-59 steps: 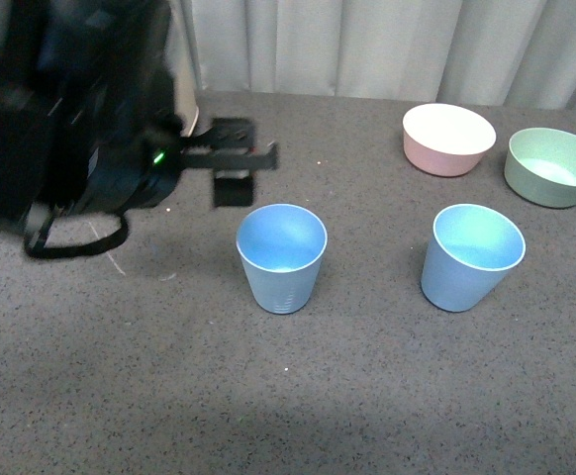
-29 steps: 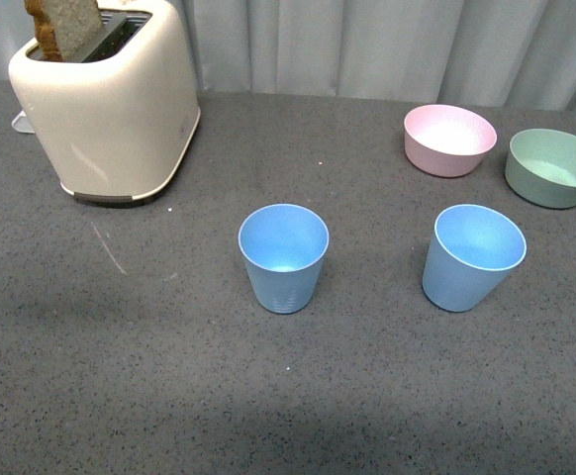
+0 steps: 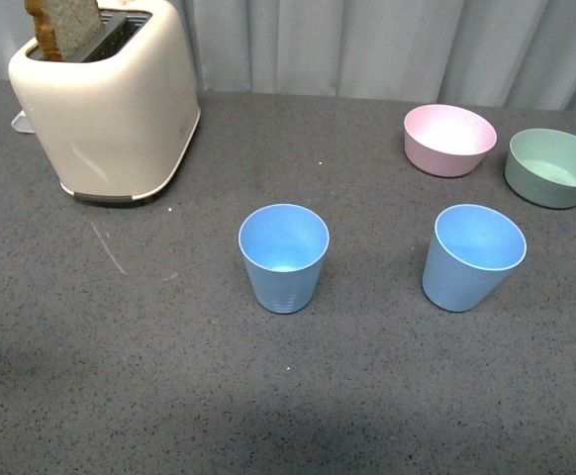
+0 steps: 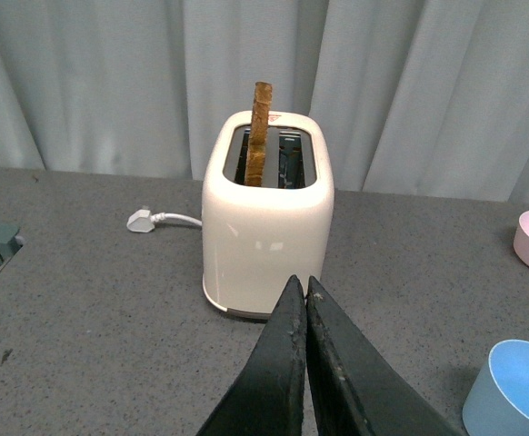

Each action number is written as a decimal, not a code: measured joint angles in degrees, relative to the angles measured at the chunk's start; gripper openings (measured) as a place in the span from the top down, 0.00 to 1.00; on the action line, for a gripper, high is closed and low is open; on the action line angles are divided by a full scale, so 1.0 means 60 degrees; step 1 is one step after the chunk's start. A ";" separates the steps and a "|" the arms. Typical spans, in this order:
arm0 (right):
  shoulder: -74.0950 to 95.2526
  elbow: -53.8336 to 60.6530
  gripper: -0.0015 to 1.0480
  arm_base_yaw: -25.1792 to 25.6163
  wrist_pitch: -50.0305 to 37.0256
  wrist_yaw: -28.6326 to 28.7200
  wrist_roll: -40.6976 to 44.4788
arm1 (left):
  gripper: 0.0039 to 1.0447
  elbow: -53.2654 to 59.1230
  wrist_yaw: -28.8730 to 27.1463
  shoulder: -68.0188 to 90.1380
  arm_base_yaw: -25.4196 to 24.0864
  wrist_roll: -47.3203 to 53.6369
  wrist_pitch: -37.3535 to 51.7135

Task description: Stack blue cups with both arms

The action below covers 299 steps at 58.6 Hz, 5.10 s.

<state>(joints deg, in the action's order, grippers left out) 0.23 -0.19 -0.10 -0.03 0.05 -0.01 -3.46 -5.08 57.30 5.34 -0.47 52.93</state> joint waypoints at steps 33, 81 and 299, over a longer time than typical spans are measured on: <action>0.0000 0.0000 0.09 0.0000 0.0000 0.0004 0.0004 | 0.97 0.0393 0.0845 -0.3974 -0.0867 0.0007 -0.3340; 0.0000 0.0000 0.09 0.0000 0.0000 0.0004 0.0004 | 0.97 0.0401 0.0845 -0.7512 -0.0867 0.0007 -0.6739; 1.7537 -1.0695 0.49 -0.3931 0.1628 0.2244 -0.2590 | 0.06 0.0397 0.0849 -0.9511 -0.0867 0.0029 -0.8801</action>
<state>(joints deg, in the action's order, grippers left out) 105.45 -64.36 -23.68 9.74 13.52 -15.55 -1.08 0.01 0.23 0.14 -0.30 0.12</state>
